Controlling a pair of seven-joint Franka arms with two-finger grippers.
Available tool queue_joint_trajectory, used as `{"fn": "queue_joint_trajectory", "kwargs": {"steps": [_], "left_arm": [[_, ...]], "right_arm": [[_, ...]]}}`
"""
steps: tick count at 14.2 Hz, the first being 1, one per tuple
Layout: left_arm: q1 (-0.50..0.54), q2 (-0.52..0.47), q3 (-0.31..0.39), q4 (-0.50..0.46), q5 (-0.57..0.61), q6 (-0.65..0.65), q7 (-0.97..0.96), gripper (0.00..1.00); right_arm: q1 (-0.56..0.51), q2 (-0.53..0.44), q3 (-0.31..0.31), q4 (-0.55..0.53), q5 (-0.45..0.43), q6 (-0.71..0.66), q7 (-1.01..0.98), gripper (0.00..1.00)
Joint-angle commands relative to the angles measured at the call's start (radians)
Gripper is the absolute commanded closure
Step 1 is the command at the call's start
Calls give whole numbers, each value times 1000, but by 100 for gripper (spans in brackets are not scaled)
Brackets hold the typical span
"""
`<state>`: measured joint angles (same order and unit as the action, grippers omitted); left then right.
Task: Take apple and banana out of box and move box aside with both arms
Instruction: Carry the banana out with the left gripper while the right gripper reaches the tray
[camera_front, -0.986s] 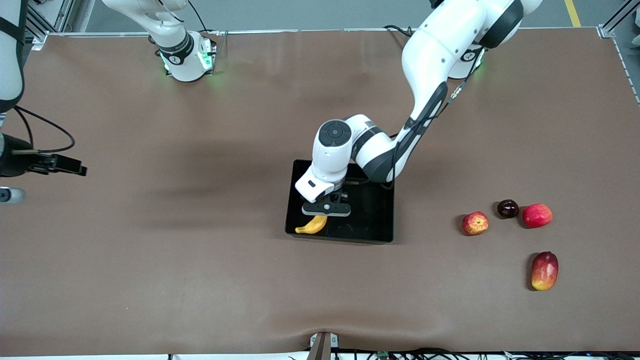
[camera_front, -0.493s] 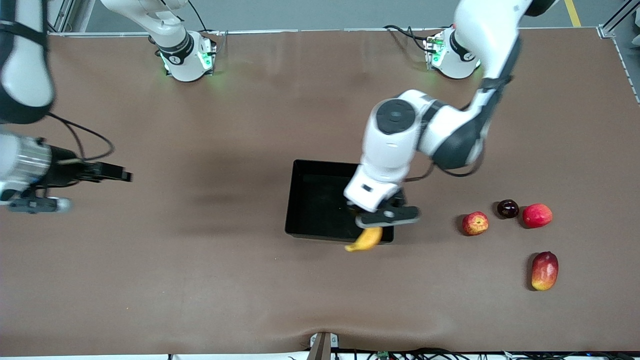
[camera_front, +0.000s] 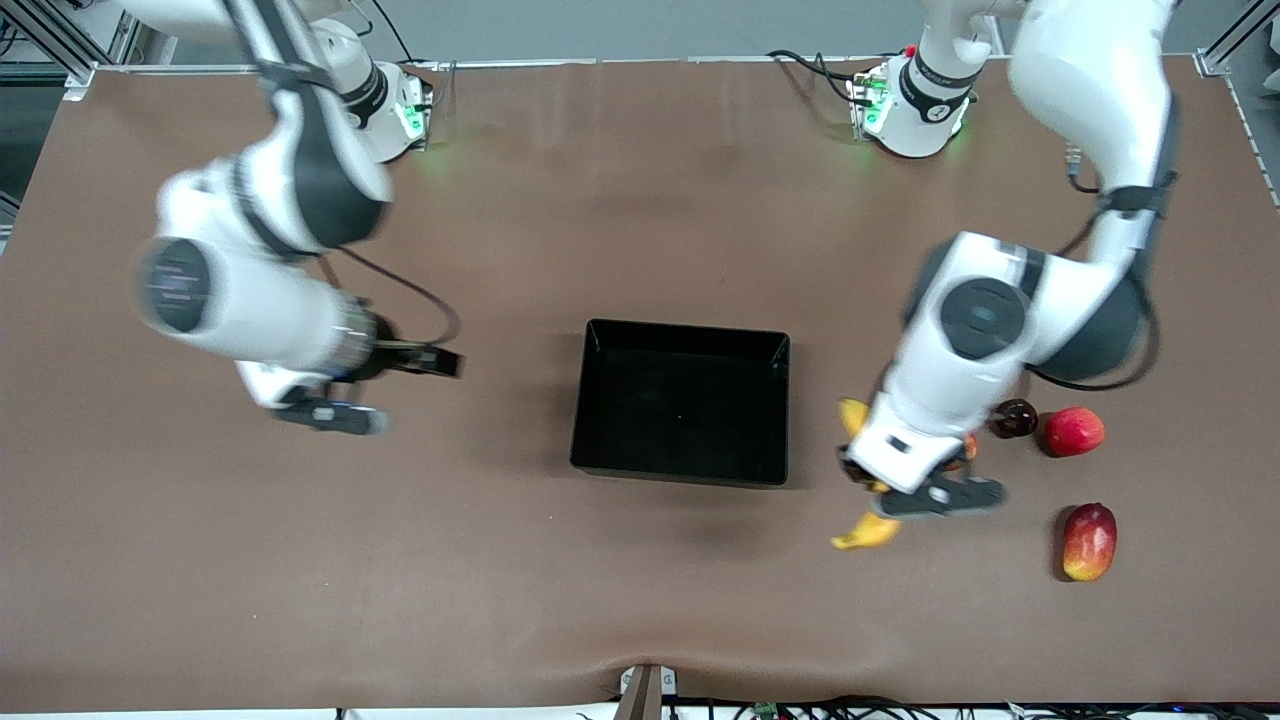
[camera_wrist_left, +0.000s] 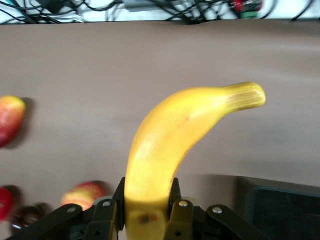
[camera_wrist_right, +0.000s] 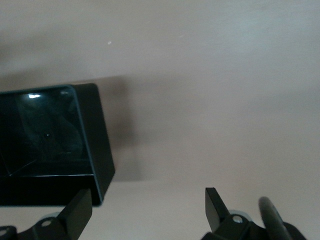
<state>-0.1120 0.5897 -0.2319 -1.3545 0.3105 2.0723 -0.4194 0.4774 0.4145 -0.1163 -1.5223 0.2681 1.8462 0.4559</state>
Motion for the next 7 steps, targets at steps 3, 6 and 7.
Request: {"fn": "queue_joint_trajectory", "kwargs": {"steps": [3,6,7], "left_arm": [[107,79,3,5,-5,64,290,100],[150,137,43,8,-5,211,410,100],[149,156,74,6,-5,250,441,100]], "right_arm": [[105,110,-14,8,5,117,79,0],[147,165,-14,10,-27,171,101,0],[162,185,-14,10,-27,207,102,0]]}}
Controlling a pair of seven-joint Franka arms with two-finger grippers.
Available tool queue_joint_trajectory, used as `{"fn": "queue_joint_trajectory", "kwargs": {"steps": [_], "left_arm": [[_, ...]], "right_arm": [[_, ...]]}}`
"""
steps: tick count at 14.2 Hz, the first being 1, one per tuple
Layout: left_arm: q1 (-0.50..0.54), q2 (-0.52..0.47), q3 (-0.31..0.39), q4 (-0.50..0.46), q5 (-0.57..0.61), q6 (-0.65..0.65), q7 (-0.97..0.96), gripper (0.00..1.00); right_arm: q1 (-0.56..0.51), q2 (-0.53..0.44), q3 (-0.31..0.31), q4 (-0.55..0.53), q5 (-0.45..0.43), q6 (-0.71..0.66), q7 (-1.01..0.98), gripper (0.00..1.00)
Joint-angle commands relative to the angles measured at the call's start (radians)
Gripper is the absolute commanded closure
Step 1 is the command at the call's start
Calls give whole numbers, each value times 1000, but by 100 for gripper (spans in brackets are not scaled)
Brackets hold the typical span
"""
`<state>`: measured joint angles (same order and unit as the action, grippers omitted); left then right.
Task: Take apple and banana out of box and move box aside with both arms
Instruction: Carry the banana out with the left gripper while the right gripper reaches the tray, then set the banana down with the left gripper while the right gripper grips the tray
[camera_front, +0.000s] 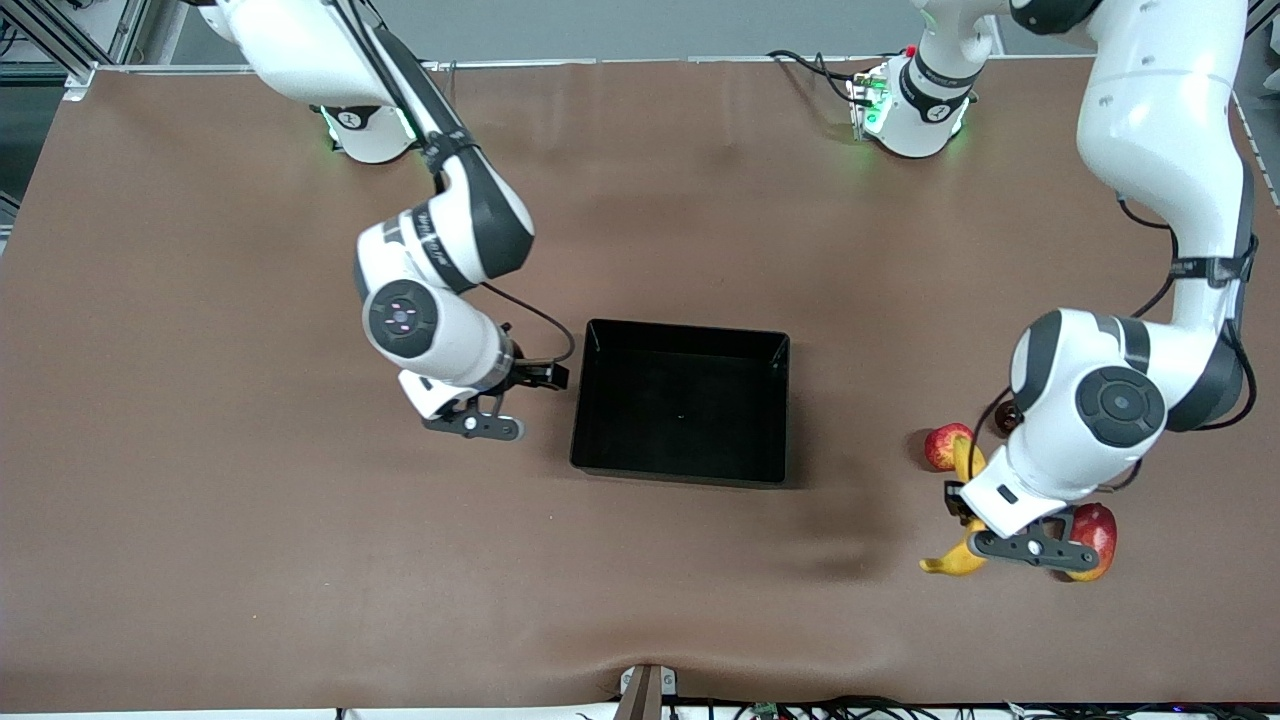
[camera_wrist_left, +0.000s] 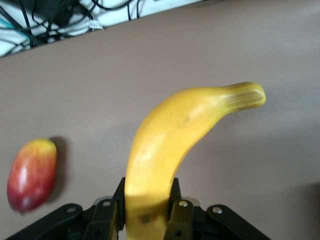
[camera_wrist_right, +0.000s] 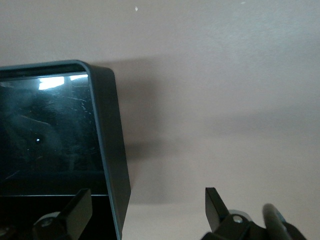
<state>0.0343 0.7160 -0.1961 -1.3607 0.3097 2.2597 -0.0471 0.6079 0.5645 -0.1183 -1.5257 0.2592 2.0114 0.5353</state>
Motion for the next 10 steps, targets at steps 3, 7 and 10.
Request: {"fn": "queue_joint_trajectory", "kwargs": {"steps": [3,7,10], "left_arm": [[6,82,60,3,37,138,110,100],[47,138,60,0,86,143,111,100],[81,160,60,-21,106,144,140,100]], "right_arm": [[61,86,-11,15,-18,127,29,3],[84,133,-11,15,-17,193,29,76],[84,136,-11,15,-14,191,31,100]]}}
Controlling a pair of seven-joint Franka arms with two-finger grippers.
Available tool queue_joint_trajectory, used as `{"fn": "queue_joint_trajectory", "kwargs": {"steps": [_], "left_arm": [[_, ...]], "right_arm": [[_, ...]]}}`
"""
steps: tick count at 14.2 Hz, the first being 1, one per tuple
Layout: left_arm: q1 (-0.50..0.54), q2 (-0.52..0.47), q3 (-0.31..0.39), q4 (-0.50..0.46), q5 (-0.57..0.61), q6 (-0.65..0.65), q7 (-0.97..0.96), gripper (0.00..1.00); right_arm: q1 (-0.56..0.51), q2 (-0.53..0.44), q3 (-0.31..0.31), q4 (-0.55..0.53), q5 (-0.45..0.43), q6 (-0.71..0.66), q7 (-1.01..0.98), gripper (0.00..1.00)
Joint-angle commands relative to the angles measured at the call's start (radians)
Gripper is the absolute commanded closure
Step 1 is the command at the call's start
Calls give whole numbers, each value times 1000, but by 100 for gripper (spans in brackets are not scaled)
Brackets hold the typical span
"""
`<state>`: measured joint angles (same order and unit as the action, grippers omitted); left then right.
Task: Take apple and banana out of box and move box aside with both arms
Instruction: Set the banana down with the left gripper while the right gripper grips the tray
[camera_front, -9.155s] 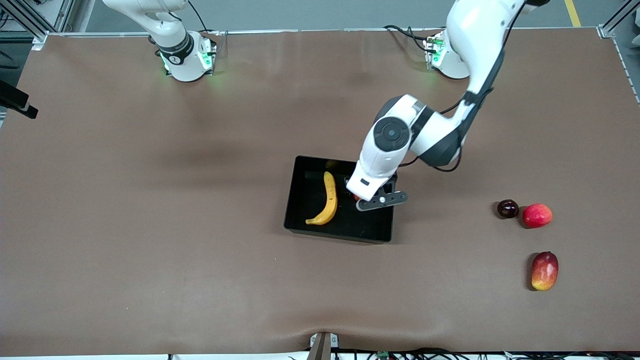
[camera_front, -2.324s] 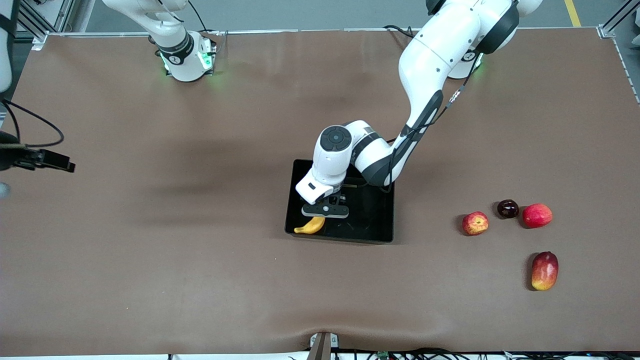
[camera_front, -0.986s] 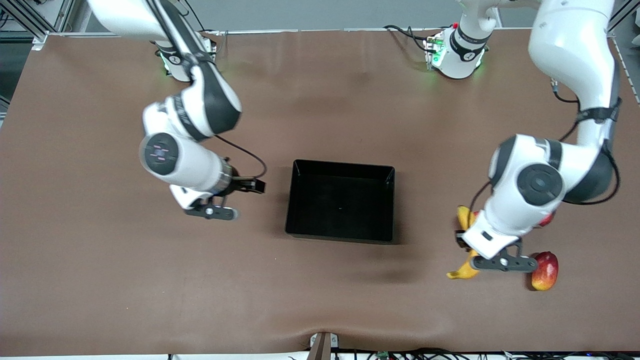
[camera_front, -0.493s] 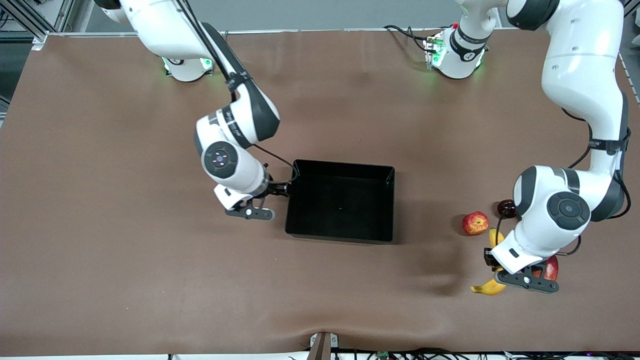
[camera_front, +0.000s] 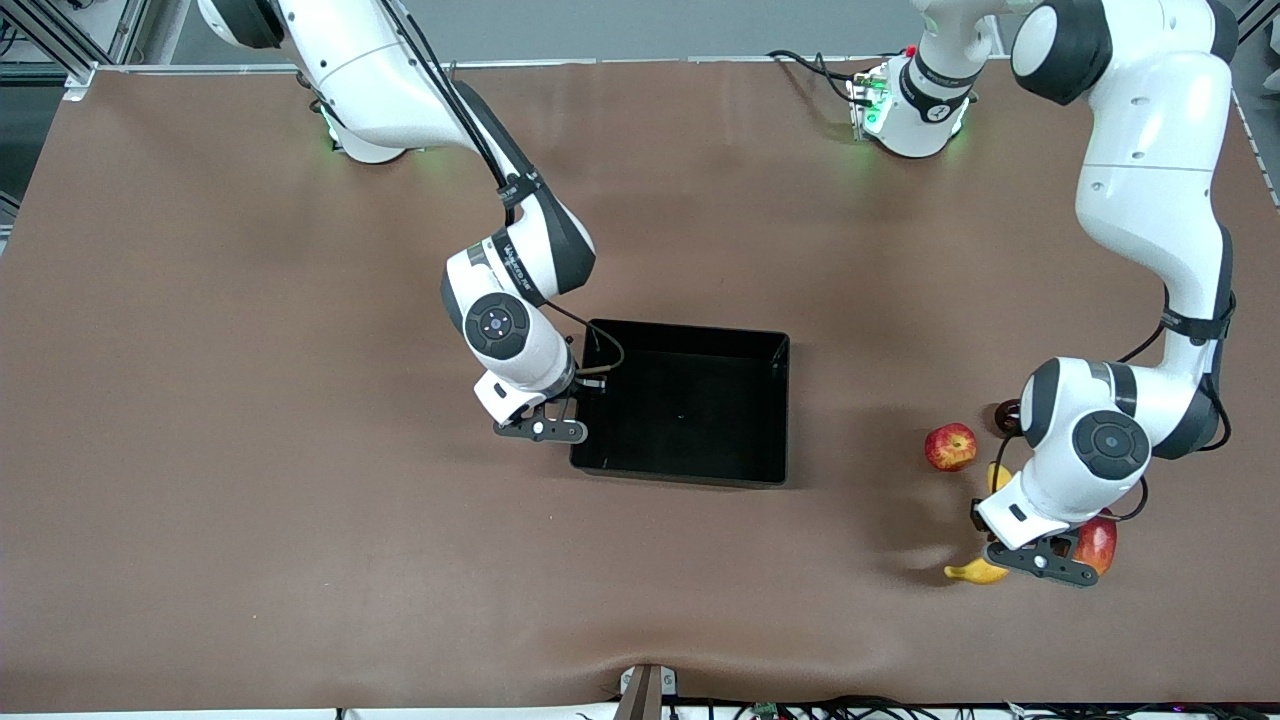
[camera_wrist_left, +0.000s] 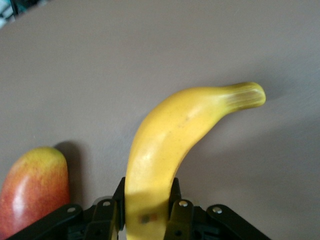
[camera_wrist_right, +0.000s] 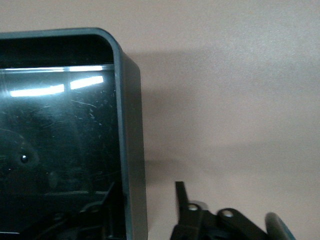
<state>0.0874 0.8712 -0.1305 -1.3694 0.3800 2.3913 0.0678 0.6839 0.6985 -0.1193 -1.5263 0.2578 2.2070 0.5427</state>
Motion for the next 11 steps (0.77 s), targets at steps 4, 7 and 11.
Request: {"fn": "queue_joint_trajectory", "kwargs": {"steps": [4,7,11], "left_arm": [[37,15,-6,-42,39,12,32,100],[46,3,-8,-69,37,9,23,95],[67,-38,-20,-91,-7,2,20,0]], "right_arm": [[6,1,-10,14,-6,-18,23,100],[-6,-10,-10,15,-6,-23,11,100],[-75,-72,-8,37,1,-154,-3,100]]}}
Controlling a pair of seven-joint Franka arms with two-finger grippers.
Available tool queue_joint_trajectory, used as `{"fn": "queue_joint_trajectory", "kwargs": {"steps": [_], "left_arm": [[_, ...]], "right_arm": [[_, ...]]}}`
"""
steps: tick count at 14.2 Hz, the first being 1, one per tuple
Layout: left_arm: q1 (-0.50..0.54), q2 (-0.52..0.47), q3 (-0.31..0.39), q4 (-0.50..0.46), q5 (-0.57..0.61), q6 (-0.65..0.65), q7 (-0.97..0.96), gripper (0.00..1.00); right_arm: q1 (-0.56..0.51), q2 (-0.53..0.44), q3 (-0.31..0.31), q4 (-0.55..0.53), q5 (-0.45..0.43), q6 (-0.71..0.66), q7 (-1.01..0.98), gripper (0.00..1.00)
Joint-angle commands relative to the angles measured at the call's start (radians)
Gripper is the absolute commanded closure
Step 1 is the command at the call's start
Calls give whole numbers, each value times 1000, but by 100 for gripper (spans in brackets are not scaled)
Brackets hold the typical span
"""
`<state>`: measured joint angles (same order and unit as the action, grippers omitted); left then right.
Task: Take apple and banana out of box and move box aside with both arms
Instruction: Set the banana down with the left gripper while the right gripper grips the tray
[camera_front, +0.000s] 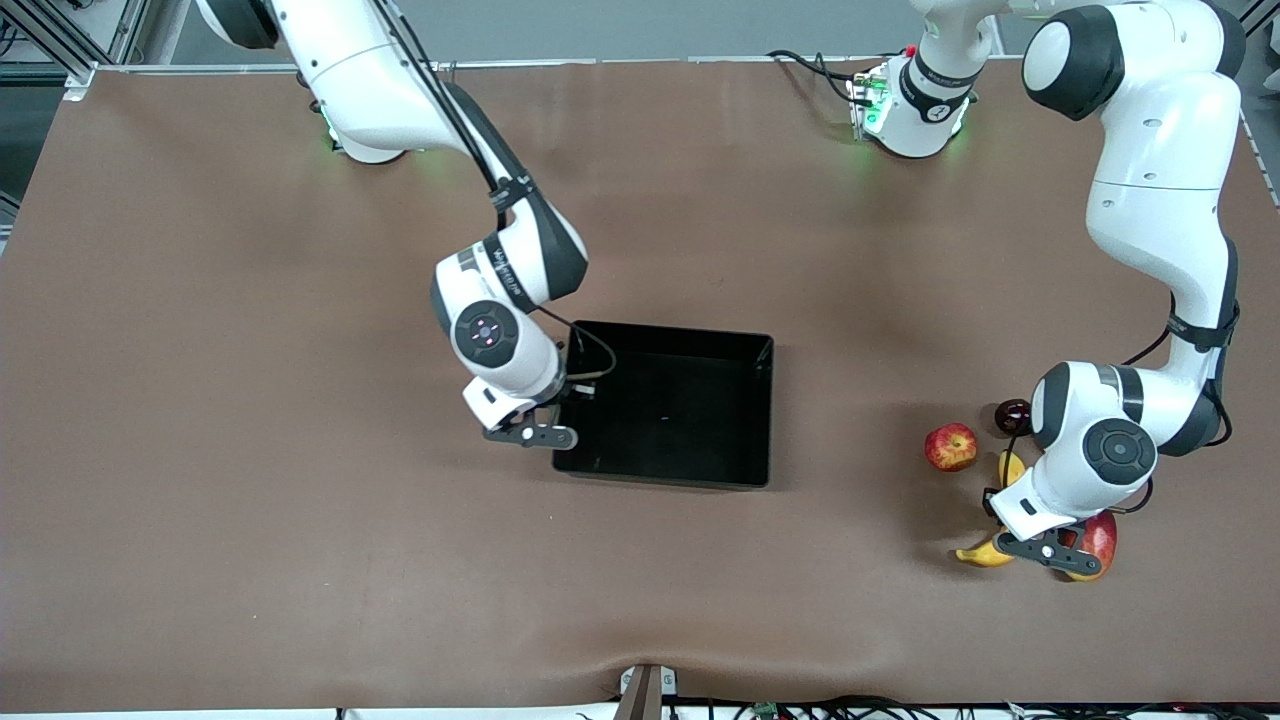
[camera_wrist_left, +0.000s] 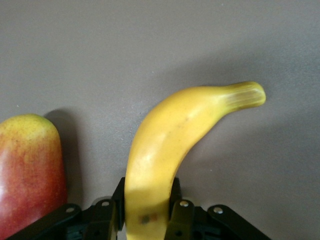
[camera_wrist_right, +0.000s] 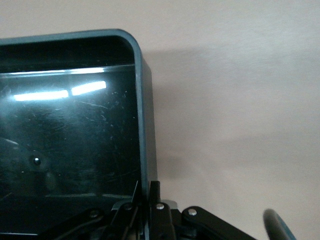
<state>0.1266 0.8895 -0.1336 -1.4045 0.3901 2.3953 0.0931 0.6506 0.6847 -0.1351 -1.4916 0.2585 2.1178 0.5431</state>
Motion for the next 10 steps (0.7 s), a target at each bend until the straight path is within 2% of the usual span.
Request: {"fn": "queue_joint_trajectory", "kwargs": {"steps": [1,4,8,10], "left_arm": [[39,-76,-32,-57,-33,-8,-7,0],[44,-176,-60,-83,-63,-44,-64,0],[44,-332,-75,-85,-66,-197,-72,0],[45,-403,-75,-93,-89,-249,-79,0]], "right_arm": [[-70,-83,8,2,1,-85,-20,100],[-172,-135,8,1,1,-174,-170,100],[-339,-194,5,-13,-1,-292,-385,100],[-444,-238,5,-82,-1,-321,-458,100]]}}
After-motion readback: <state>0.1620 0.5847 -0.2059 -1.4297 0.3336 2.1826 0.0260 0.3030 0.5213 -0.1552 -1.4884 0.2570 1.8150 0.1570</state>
